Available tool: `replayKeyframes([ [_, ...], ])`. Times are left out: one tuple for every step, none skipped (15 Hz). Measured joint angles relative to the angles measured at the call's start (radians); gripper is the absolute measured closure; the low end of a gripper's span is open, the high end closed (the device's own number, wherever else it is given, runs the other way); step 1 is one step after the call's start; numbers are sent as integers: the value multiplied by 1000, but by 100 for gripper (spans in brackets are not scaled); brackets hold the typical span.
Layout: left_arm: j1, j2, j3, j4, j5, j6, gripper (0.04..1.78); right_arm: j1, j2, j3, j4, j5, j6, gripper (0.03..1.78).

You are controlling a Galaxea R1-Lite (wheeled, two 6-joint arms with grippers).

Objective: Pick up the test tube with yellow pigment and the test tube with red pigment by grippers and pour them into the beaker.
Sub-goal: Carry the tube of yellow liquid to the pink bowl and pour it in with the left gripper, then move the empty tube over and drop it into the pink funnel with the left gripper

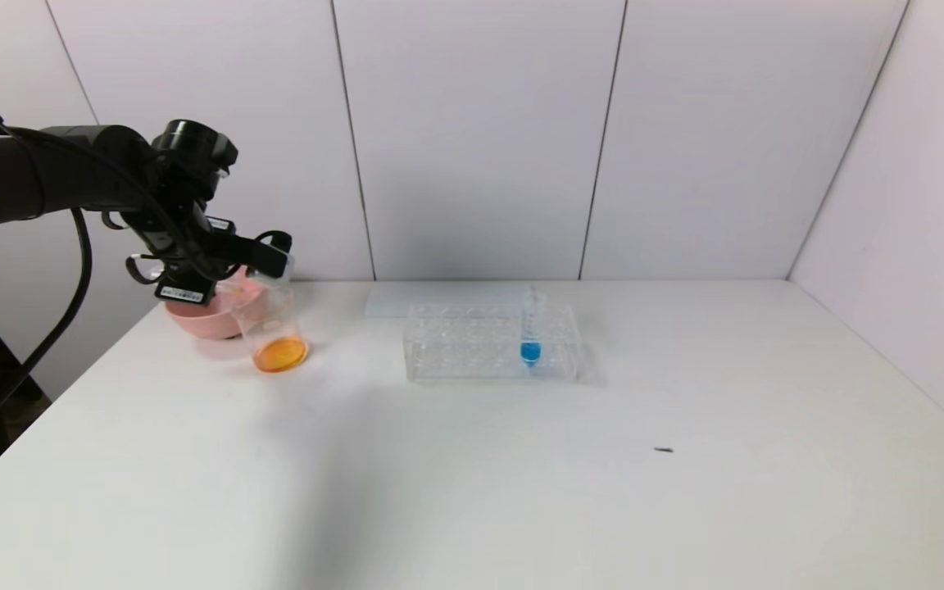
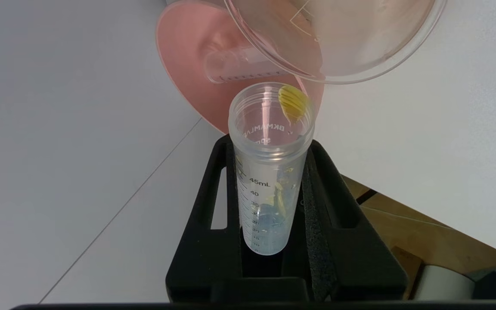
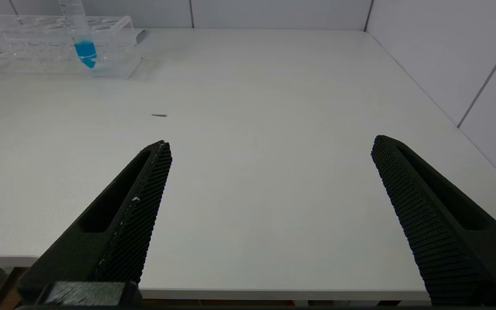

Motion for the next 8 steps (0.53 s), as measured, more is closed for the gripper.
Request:
replayKeyframes([
  [-1, 0, 0, -2, 19, 11, 138, 0, 0, 0, 0, 0, 0, 11],
  [-3, 0, 0, -1, 36, 17, 138, 0, 0, 0, 0, 0, 0, 11],
  [-5, 0, 0, -2, 43, 24, 138, 0, 0, 0, 0, 0, 0, 11],
  [-6, 0, -1, -1, 45, 26, 138, 0, 0, 0, 0, 0, 0, 11],
  [-6, 0, -1, -2, 46, 29, 138, 0, 0, 0, 0, 0, 0, 11],
  [-7, 0, -1, -2, 46, 30, 138, 0, 0, 0, 0, 0, 0, 11],
  [-7, 0, -1, -3, 46, 30, 138, 0, 0, 0, 0, 0, 0, 11],
  [-8, 0, -1, -4, 46, 30, 138, 0, 0, 0, 0, 0, 0, 11],
])
